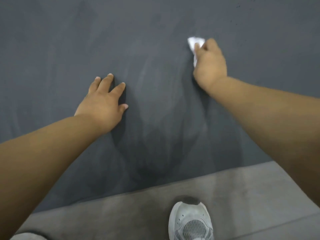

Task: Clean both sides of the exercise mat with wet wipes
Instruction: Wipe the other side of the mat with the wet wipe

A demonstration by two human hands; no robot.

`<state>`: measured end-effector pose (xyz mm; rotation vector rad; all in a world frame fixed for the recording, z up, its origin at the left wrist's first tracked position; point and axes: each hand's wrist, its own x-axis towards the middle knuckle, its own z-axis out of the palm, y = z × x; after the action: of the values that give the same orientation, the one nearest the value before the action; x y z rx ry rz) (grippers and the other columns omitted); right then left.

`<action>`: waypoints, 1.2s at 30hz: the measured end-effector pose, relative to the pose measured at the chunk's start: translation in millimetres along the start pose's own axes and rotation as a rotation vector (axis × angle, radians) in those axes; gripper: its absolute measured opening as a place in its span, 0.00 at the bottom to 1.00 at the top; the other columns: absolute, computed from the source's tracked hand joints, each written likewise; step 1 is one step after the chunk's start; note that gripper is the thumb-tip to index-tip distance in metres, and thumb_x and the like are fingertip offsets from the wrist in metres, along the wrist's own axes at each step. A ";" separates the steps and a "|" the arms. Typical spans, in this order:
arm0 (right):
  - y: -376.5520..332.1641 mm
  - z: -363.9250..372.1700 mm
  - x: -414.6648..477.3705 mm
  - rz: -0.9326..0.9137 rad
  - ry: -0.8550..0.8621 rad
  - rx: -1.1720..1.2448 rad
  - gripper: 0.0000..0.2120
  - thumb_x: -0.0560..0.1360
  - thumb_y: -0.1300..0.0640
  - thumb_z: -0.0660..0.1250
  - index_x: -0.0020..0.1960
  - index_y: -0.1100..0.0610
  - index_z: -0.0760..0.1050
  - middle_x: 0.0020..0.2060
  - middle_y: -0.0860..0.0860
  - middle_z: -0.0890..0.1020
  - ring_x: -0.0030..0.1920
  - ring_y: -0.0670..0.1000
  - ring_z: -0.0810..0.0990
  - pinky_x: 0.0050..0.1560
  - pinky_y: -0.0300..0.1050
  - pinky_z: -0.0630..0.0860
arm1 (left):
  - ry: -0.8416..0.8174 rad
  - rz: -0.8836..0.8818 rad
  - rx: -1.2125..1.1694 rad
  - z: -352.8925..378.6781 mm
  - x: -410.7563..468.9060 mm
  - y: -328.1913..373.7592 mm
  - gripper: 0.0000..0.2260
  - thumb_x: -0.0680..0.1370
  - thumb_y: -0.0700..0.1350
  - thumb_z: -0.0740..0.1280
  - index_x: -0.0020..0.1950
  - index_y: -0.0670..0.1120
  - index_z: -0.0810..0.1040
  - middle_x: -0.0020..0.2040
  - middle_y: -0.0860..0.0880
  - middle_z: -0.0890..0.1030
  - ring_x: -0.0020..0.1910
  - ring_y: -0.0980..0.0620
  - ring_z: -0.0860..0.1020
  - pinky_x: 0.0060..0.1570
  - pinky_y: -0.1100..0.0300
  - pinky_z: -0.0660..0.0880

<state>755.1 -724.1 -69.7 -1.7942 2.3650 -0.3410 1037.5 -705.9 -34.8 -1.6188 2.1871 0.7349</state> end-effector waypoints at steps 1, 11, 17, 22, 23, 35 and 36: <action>-5.9 4.9 -25.3 -0.143 -0.071 0.006 0.05 0.79 0.57 0.58 0.47 0.54 0.72 0.47 0.57 0.75 0.47 0.54 0.73 0.45 0.42 0.66 | 0.000 0.004 0.005 0.1 0.0 -0.2 0.27 0.80 0.54 0.58 0.77 0.52 0.53 0.78 0.50 0.44 0.76 0.46 0.42 0.73 0.47 0.52; 53.2 -9.5 -178.8 -0.992 -0.349 0.030 0.14 0.80 0.59 0.51 0.63 0.57 0.70 0.43 0.55 0.80 0.35 0.56 0.75 0.37 0.46 0.66 | 0.070 0.117 0.046 21.2 -4.2 23.7 0.25 0.82 0.45 0.53 0.77 0.43 0.50 0.78 0.47 0.44 0.76 0.46 0.41 0.75 0.51 0.48; 74.7 -17.2 -89.7 0.030 0.001 0.063 0.13 0.76 0.62 0.60 0.59 0.56 0.74 0.44 0.58 0.72 0.41 0.61 0.74 0.42 0.51 0.73 | 0.065 0.104 0.035 21.0 -3.4 39.2 0.26 0.81 0.42 0.56 0.77 0.42 0.51 0.77 0.42 0.45 0.76 0.44 0.43 0.75 0.47 0.47; 18.4 -9.0 -201.5 -0.511 -0.368 0.127 0.11 0.73 0.63 0.65 0.55 0.60 0.76 0.41 0.55 0.77 0.38 0.56 0.74 0.38 0.44 0.68 | 0.072 0.221 0.099 19.8 2.3 51.3 0.27 0.81 0.49 0.58 0.77 0.42 0.53 0.77 0.41 0.47 0.76 0.43 0.44 0.75 0.48 0.43; 16.3 -12.4 -227.0 -0.714 -0.426 0.112 0.12 0.74 0.62 0.64 0.56 0.59 0.76 0.43 0.54 0.78 0.37 0.54 0.74 0.38 0.44 0.67 | 0.067 0.247 0.104 21.2 2.5 54.2 0.27 0.81 0.50 0.58 0.77 0.43 0.53 0.77 0.41 0.47 0.76 0.43 0.44 0.75 0.49 0.43; 65.4 -24.4 -90.3 0.096 -0.115 -0.043 0.21 0.76 0.65 0.58 0.68 0.57 0.68 0.55 0.60 0.72 0.50 0.58 0.72 0.45 0.43 0.65 | 0.114 0.210 0.157 1.6 23.8 64.2 0.23 0.79 0.53 0.61 0.72 0.47 0.64 0.71 0.45 0.61 0.68 0.40 0.60 0.65 0.45 0.61; 63.0 -24.0 -72.9 0.254 -0.096 -0.040 0.21 0.76 0.64 0.56 0.69 0.58 0.66 0.58 0.60 0.70 0.53 0.59 0.72 0.47 0.42 0.65 | 0.112 0.190 0.145 -2.6 29.6 61.7 0.24 0.79 0.53 0.60 0.73 0.47 0.63 0.72 0.45 0.59 0.69 0.40 0.58 0.66 0.44 0.60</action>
<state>710.3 -635.6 -64.8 -1.4639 2.5075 -0.1719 969.9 -716.8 -35.6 -1.4271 2.4374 0.5319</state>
